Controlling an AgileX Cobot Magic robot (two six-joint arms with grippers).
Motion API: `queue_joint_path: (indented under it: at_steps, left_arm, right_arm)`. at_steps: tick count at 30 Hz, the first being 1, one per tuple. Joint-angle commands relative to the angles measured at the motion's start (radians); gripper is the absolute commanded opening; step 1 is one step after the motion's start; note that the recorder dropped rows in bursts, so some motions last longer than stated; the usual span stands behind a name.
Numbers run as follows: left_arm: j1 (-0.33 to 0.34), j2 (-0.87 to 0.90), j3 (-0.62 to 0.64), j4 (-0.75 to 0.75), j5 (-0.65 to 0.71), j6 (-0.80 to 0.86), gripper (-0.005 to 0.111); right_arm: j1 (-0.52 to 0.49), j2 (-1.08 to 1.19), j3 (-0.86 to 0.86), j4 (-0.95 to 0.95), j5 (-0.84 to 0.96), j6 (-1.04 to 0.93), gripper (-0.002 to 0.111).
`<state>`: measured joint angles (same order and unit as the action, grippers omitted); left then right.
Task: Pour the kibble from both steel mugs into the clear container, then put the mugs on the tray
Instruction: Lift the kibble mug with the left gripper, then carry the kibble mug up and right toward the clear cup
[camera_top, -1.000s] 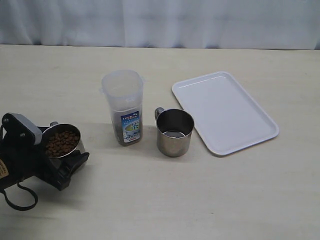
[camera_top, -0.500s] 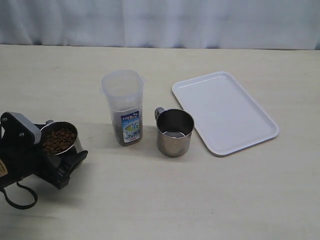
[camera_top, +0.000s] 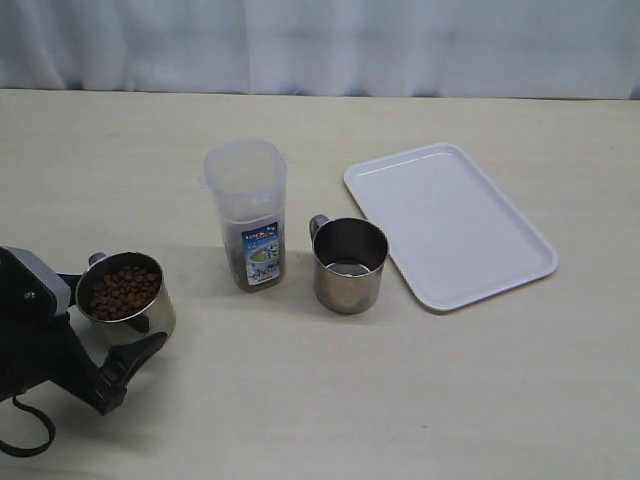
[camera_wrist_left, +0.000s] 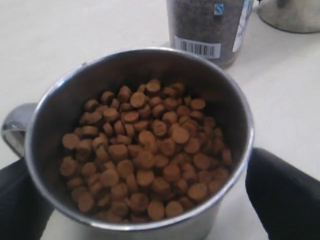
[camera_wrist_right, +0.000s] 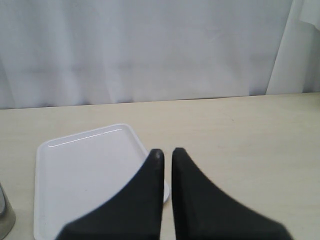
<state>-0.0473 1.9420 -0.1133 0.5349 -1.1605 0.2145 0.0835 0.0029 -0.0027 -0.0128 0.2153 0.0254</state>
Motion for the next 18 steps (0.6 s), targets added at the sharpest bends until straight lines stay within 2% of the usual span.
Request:
queue_joint_path:
  at_steps: [1,8,18]
  left_arm:
    - [0.001,-0.007,0.008,-0.051,0.036,-0.018,0.099]
    - [0.001,0.028,-0.039,-0.073,0.064,-0.145,0.099]
    - [0.001,0.033,-0.044,-0.091,-0.007,-0.088,0.098]
  right_arm:
    - [0.001,-0.003,0.003,-0.002,-0.001,-0.006,0.005]
    - [0.001,-0.003,0.003,-0.002,-0.001,-0.006,0.005]
    - [0.001,-0.003,0.003,-0.002,-0.001,-0.006,0.005]
